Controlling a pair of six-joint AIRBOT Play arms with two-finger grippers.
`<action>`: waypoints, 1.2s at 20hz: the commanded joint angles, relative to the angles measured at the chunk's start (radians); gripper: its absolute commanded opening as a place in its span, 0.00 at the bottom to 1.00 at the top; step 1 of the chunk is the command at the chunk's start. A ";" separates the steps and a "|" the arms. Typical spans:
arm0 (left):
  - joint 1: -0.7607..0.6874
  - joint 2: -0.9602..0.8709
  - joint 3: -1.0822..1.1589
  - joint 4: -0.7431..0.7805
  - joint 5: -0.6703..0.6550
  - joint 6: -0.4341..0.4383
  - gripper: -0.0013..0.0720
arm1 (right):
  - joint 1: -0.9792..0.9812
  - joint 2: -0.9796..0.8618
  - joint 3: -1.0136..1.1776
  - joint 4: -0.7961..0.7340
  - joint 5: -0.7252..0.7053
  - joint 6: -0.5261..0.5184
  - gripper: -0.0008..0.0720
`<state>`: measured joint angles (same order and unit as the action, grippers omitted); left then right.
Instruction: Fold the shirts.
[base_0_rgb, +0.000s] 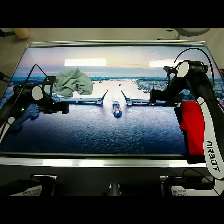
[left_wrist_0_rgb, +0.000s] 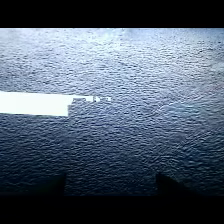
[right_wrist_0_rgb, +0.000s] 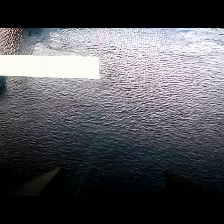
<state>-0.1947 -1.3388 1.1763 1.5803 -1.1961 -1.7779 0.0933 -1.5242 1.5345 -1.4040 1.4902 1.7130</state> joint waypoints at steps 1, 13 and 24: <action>0.000 0.001 0.000 0.000 0.000 0.000 0.93 | 0.001 -0.001 0.000 0.000 0.000 0.000 0.95; 0.000 0.001 0.000 0.000 0.001 -0.001 0.93 | 0.001 -0.001 0.000 0.000 0.000 0.000 0.95; 0.192 -0.409 0.462 0.010 0.211 -0.063 0.98 | 0.001 -0.001 0.000 -0.001 -0.113 0.001 0.95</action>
<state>-0.0895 -1.5692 1.4223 1.5898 -0.9062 -1.8004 0.0933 -1.5246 1.5345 -1.4055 1.4010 1.7126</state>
